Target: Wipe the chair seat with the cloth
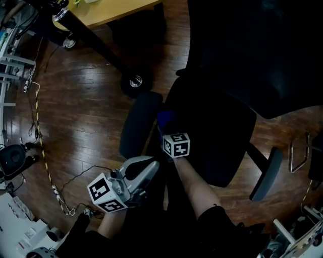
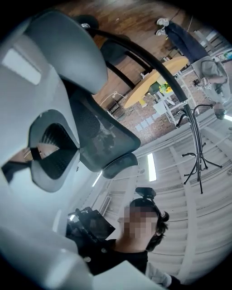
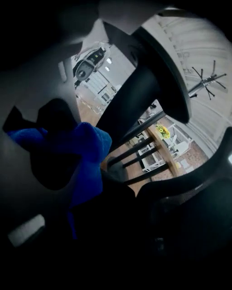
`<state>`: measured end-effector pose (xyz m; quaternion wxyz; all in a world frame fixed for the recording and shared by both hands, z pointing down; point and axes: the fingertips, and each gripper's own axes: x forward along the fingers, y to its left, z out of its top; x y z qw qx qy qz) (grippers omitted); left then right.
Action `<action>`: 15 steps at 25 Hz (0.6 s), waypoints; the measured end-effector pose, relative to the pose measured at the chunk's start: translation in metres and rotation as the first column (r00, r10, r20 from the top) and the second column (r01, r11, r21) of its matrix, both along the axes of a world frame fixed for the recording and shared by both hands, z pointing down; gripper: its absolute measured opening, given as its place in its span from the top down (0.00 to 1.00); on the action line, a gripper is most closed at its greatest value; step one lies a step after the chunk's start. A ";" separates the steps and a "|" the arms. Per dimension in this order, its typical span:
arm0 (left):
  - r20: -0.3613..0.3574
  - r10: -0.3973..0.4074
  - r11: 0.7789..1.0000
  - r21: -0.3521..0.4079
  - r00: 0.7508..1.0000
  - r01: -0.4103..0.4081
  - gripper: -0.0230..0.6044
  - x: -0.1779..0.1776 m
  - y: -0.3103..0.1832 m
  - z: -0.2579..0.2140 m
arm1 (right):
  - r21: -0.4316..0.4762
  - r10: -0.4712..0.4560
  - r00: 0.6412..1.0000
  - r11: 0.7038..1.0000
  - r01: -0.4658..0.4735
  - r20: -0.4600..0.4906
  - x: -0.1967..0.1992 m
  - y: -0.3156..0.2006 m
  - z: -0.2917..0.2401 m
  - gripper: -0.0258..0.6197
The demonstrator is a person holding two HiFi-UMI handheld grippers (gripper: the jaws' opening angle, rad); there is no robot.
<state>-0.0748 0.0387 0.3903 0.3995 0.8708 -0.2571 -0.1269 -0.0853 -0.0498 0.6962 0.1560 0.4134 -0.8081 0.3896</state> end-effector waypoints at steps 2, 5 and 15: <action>-0.001 -0.009 1.000 -0.002 1.000 0.009 0.98 -0.008 0.002 0.000 | 0.024 -0.011 0.999 1.000 0.012 -0.048 -0.005 0.002 0.001 0.86; -0.009 -0.005 1.000 -0.001 1.000 0.005 0.98 -0.011 0.003 0.000 | 0.043 -0.005 0.997 0.999 0.008 -0.074 0.001 0.006 0.003 0.86; -0.045 0.105 0.994 0.021 0.993 -0.104 0.98 0.027 0.004 -0.007 | -0.017 0.222 0.947 0.973 -0.232 -0.233 0.159 0.054 0.032 0.86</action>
